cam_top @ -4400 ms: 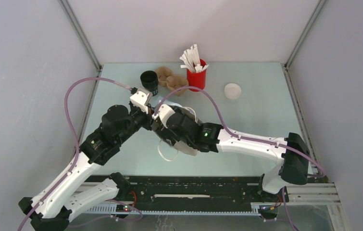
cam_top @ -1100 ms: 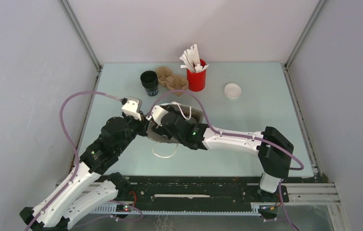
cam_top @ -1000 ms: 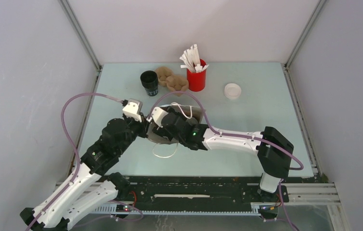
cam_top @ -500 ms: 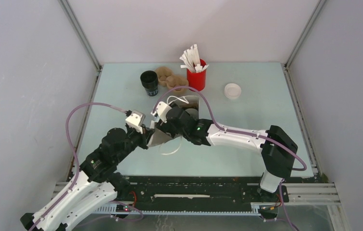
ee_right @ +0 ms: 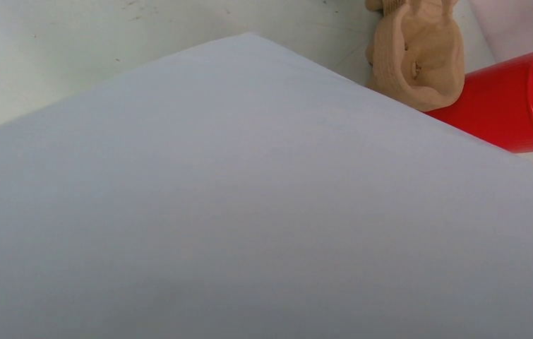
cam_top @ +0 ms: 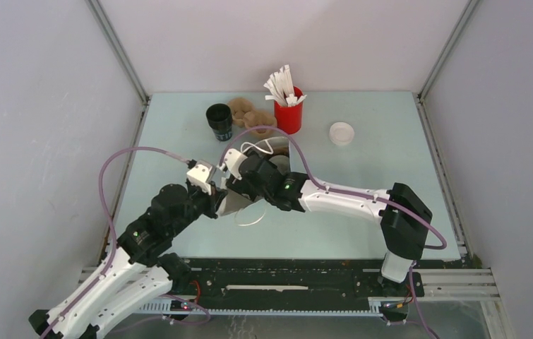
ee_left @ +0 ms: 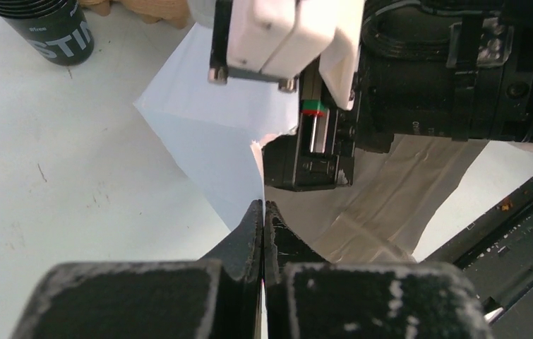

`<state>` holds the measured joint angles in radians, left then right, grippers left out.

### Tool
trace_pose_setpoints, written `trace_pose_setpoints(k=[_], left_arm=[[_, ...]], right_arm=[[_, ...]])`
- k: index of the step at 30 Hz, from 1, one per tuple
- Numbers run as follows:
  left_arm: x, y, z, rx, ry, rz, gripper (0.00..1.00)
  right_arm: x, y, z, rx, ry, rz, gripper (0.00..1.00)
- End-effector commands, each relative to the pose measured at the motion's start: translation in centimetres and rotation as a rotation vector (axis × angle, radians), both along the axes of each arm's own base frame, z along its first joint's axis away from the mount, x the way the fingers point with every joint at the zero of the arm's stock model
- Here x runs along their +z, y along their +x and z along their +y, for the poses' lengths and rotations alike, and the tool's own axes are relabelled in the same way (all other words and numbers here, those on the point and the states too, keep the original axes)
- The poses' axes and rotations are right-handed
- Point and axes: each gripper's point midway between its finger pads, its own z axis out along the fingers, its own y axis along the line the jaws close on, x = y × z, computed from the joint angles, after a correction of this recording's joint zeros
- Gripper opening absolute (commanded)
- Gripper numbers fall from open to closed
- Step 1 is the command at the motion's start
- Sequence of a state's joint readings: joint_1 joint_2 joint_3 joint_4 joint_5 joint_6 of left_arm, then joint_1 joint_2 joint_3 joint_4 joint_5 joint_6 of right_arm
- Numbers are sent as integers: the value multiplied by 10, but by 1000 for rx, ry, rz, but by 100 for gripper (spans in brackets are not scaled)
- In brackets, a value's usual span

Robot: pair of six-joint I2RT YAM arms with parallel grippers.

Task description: Pack the takeout coffee

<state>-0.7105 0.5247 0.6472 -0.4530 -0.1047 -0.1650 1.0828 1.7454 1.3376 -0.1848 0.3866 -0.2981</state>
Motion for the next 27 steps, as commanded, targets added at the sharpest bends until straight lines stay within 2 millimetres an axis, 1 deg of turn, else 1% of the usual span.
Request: trace_pose_setpoints(k=[1,2,6,9,15,18,21,23,25,27], left_arm=[[37,-1,-4,-9,-27,-7,0],[46,-2,-5,-11,-40,-5,0],[60,-5,-11,-29,-71,26,0],[65,-9,-14,-35,-95,59,0],[80,-21,-20,-68,-133,130,0],[82,-25,-22,-80,-118,182,0],[83,-23,-24,-55,-100,239,0],[86,-19,-22,-17,-97,262,1],[86,-11,-16,50,-75,277,0],[89,-5,-16,76,-65,282,0]], right_arm=[[14,3,-3,-26,-25,-20,51],[12,-1,-4,-20,-34,-10,51],[10,-20,-1,24,-27,51,52],[8,-38,1,65,-32,99,52],[8,-65,-6,111,-34,199,52],[7,-80,-9,121,-36,272,52],[7,-94,-12,126,-43,331,52],[3,-102,-15,127,-60,378,52],[0,-107,-16,124,-69,407,52],[-5,-109,-16,120,-73,428,52]])
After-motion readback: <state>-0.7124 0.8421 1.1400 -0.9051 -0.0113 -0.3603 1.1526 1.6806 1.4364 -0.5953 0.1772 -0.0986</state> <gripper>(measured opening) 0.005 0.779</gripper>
